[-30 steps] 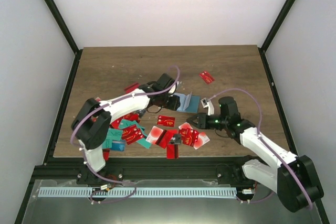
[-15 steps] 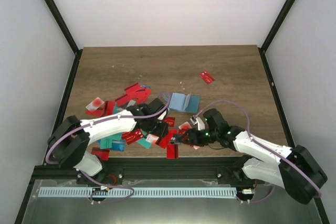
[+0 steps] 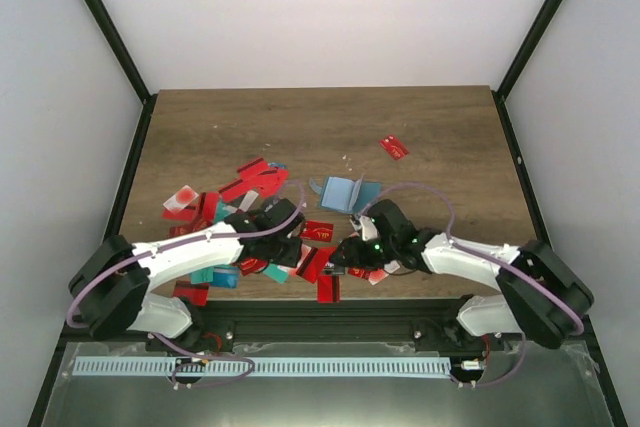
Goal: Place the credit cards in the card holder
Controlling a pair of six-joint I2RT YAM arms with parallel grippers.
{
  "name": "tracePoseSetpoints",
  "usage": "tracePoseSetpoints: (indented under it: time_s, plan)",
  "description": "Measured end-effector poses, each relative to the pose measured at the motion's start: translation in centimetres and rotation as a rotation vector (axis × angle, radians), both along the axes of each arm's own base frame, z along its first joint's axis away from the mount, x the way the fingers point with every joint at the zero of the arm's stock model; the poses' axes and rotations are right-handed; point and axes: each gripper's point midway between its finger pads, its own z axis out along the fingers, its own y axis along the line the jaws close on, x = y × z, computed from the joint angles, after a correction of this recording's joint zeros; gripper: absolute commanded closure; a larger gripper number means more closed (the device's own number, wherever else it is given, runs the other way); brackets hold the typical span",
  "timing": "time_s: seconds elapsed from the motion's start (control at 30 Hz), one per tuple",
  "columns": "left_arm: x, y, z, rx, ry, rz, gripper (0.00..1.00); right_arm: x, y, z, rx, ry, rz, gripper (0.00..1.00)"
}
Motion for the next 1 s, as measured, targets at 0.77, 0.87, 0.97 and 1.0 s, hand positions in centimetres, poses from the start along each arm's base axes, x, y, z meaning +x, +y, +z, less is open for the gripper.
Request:
tracePoseSetpoints:
  time_s: [0.77,0.87,0.97,1.0]
  plan:
    - [-7.2,-1.4,-3.2,-0.099,0.23,-0.138,0.72,5.6,5.3,-2.3,-0.036,-0.185,0.217,0.47]
    - [-6.5,-1.8,-3.3,-0.106,0.208,-0.129,0.77,5.2,5.4,-2.3,-0.027,-0.183,0.237,0.47]
    - [-5.9,-2.5,-3.4,-0.118,0.189,-0.123,0.81,4.5,5.4,-2.3,-0.008,-0.161,0.256,0.48]
    - [-5.7,-2.7,-3.5,-0.12,0.182,-0.121,0.82,4.2,5.4,-2.3,0.001,-0.149,0.264,0.48]
